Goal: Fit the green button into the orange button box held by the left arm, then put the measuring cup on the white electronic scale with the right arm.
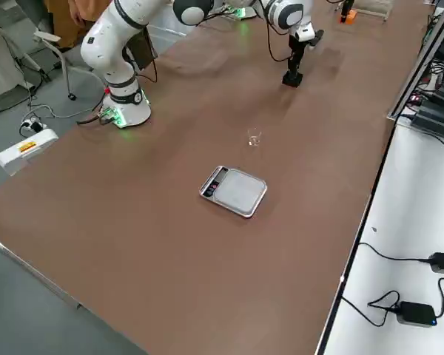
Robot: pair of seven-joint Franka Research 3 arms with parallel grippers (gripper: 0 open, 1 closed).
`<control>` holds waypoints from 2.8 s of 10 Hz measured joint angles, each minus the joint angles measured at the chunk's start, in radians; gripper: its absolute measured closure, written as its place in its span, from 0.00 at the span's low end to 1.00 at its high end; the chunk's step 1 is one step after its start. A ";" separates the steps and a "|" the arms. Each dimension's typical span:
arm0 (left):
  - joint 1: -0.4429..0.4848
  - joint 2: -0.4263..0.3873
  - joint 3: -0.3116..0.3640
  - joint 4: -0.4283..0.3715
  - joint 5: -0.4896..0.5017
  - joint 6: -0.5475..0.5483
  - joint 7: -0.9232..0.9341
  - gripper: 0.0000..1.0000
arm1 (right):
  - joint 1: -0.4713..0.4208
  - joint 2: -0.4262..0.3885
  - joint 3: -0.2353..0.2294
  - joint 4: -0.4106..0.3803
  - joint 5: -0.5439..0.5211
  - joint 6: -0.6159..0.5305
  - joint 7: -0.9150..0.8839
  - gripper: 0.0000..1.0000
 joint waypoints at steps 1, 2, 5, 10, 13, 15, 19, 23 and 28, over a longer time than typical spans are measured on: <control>0.000 0.000 -0.002 0.005 0.000 -0.001 0.000 0.14 | 0.000 0.000 0.000 0.000 0.000 0.000 0.000 0.63; 0.000 0.001 -0.006 0.015 0.000 -0.008 0.000 0.14 | 0.000 0.000 -0.001 0.000 0.000 0.000 0.000 0.63; -0.003 0.022 -0.041 0.101 0.000 -0.103 -0.001 0.14 | 0.000 0.004 -0.014 0.001 0.000 0.000 0.000 0.62; -0.003 0.043 -0.043 0.127 0.000 -0.114 -0.001 0.14 | 0.001 0.005 -0.015 0.002 -0.002 0.000 0.010 0.30; -0.003 0.043 -0.054 0.141 -0.019 -0.114 -0.004 0.14 | 0.001 0.005 -0.015 0.008 -0.004 0.000 0.019 0.18; -0.019 0.043 -0.066 0.164 -0.061 -0.114 -0.012 0.14 | -0.001 -0.004 -0.015 0.029 -0.004 -0.002 0.022 0.04; -0.080 0.053 -0.067 0.208 -0.076 -0.142 -0.099 0.14 | -0.075 -0.114 0.001 0.036 -0.004 -0.080 0.021 0.00; -0.155 0.093 -0.068 0.300 -0.083 -0.200 -0.212 0.14 | -0.262 -0.363 0.008 -0.059 0.228 -0.179 -0.247 0.00; -0.366 0.220 -0.068 0.461 -0.085 -0.261 -0.298 0.14 | -0.279 -0.695 -0.294 -0.124 0.472 -0.448 -0.597 0.00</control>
